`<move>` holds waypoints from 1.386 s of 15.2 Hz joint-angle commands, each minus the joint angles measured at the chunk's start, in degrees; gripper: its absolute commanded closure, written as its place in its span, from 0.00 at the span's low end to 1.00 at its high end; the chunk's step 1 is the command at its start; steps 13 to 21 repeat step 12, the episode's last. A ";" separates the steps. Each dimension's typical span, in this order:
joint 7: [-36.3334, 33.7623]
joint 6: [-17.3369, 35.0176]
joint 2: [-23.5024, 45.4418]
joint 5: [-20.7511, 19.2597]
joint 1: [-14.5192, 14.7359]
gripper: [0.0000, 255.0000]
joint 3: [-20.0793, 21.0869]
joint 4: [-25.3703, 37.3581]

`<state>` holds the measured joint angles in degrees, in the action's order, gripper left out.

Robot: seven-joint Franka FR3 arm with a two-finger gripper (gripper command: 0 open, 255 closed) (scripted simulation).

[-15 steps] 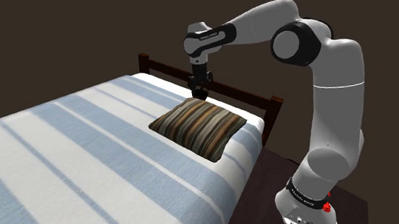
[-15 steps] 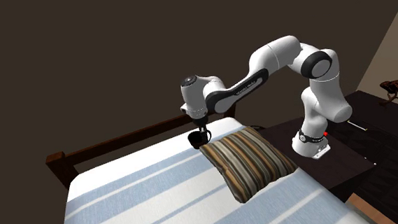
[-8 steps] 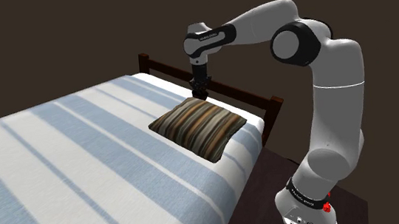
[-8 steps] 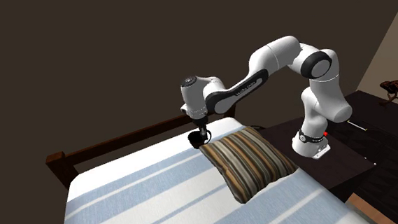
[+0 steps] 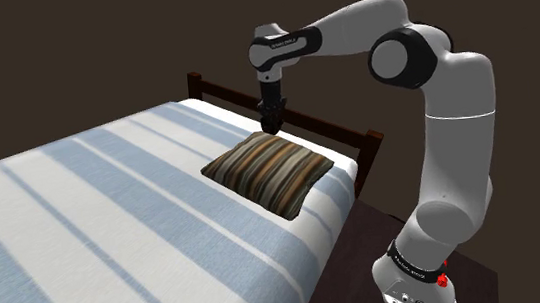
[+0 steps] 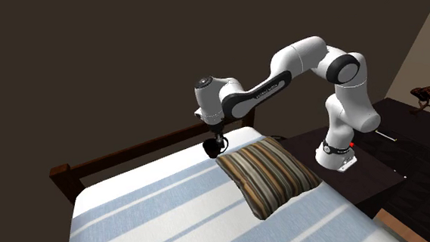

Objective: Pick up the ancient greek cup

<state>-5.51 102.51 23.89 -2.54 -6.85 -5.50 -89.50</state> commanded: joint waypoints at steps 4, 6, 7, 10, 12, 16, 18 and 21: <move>0.20 -3.44 -0.93 -0.06 0.01 1.00 -0.05 2.51; 0.27 -4.85 -1.20 -0.07 0.01 1.00 -0.06 3.67; 0.31 -5.57 -1.31 -0.07 0.01 1.00 -0.07 4.27; 0.44 -7.75 -1.57 -0.09 0.01 1.00 -0.09 6.20; 0.45 -7.86 -1.58 -0.09 0.01 1.00 -0.09 6.30; 0.45 -7.86 -1.58 -0.09 0.01 1.00 -0.09 6.30; 0.45 -7.86 -1.58 -0.09 0.01 1.00 -0.09 6.30; 0.45 -7.86 -1.58 -0.09 0.01 1.00 -0.09 6.30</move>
